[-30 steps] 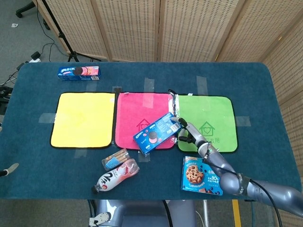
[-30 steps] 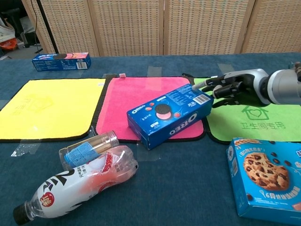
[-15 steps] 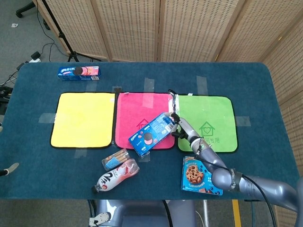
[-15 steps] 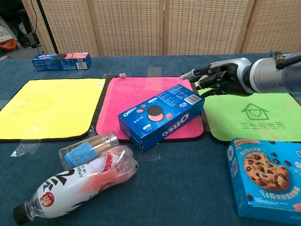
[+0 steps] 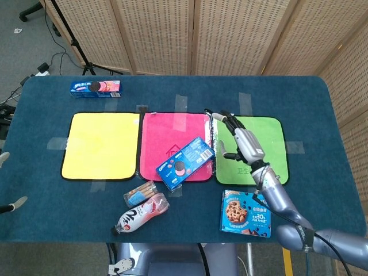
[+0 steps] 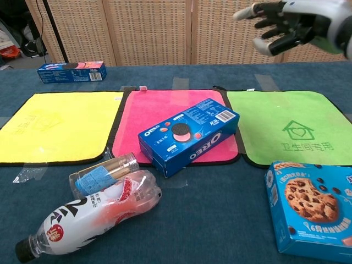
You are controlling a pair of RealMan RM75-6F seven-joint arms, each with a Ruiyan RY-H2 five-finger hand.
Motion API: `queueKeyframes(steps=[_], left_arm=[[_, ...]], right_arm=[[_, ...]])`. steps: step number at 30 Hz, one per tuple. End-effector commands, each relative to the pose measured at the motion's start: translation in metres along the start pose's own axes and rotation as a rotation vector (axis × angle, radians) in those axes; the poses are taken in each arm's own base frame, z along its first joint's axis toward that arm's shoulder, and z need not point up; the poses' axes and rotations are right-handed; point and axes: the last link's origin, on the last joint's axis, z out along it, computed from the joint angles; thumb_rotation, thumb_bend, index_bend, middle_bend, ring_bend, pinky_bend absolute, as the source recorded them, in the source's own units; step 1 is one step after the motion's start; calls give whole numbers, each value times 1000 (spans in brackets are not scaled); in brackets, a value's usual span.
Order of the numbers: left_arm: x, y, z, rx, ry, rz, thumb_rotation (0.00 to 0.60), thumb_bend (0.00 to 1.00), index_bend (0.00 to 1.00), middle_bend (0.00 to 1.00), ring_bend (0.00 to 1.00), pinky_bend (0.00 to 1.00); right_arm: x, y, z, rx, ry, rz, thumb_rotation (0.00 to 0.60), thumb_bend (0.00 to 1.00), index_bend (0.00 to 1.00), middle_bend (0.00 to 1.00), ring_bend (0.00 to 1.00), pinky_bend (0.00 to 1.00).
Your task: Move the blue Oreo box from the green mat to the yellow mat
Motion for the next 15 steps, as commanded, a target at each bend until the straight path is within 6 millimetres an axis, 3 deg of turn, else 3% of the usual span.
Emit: queueKeyframes(steps=[1, 5, 7, 11, 15], left_arm=[[0, 5, 5, -31, -4, -4, 600, 2, 0, 0, 0, 0], [0, 20, 19, -125, -6, 19, 600, 54, 0, 0, 0, 0], [0, 26, 24, -156, -6, 27, 600, 94, 0, 0, 0, 0], [0, 50, 37, -260, -15, 49, 600, 120, 0, 0, 0, 0], [-2, 93, 52, -432, -42, 99, 600, 136, 0, 0, 0, 0]], right_arm=[[31, 17, -54, 45, 100, -263, 600, 393, 93, 0, 0, 69], [57, 43, -104, 26, 206, -458, 600, 85, 28, 0, 0, 34], [61, 50, -119, 21, 250, -498, 600, 12, 5, 0, 0, 12], [69, 68, -153, -23, 352, -545, 600, 0, 0, 0, 0, 0], [72, 77, -184, -67, 443, -485, 600, 0, 0, 0, 0, 0]])
